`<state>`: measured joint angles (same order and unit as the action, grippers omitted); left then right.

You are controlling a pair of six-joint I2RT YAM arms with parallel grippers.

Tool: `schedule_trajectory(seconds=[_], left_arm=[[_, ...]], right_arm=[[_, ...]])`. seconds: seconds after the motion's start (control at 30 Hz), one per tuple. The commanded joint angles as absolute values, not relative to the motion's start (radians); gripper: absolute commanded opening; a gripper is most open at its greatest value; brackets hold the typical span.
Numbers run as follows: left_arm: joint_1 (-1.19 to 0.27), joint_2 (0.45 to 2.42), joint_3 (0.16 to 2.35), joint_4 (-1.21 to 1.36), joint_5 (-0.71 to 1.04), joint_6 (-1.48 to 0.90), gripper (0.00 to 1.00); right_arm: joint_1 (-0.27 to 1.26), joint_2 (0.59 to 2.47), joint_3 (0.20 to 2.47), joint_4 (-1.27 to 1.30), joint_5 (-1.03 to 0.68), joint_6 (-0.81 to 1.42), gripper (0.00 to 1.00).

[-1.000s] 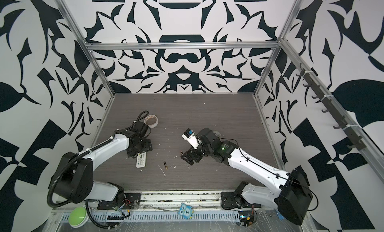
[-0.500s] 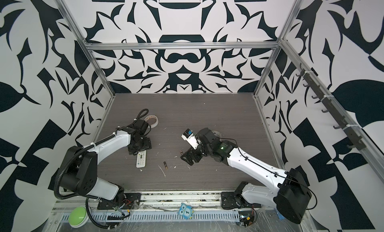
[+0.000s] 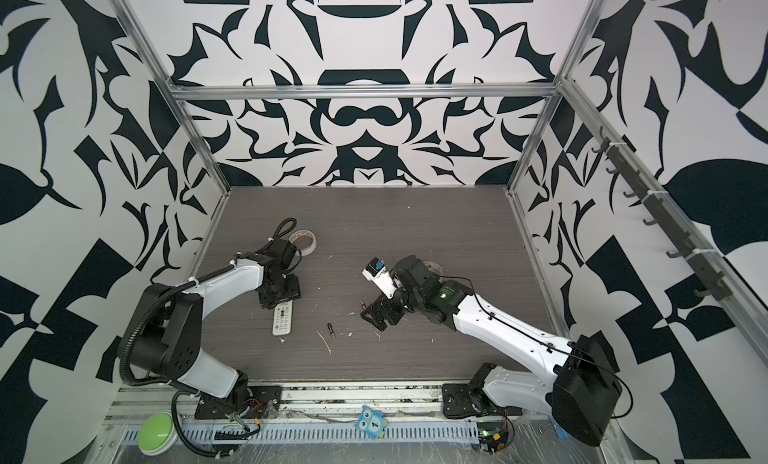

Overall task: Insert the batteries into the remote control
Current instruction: 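Lower the left gripper and grasp the white remote by its top end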

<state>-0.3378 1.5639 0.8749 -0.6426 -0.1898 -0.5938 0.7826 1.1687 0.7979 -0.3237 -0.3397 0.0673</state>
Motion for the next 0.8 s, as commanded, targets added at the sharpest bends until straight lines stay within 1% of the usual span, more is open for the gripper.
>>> schedule_trajectory(seconds=[0.0, 0.23, 0.5, 0.77], left_arm=[[-0.333, 1.579, 0.864, -0.644, -0.179, -0.598, 0.64], [-0.333, 1.594, 0.862, -0.635, -0.183, -0.597, 0.59], [-0.333, 1.605, 0.854, -0.627, -0.187, -0.598, 0.56], [-0.332, 1.589, 0.854, -0.623, -0.179, -0.606, 0.44]], right_arm=[[0.786, 1.158, 0.810, -0.298, -0.345, 0.060, 0.96], [0.786, 1.157, 0.806, -0.296, -0.339, 0.061, 0.95], [0.786, 1.152, 0.799, -0.294, -0.336, 0.065, 0.95], [0.787, 1.139, 0.802, -0.301, -0.336, 0.073, 0.95]])
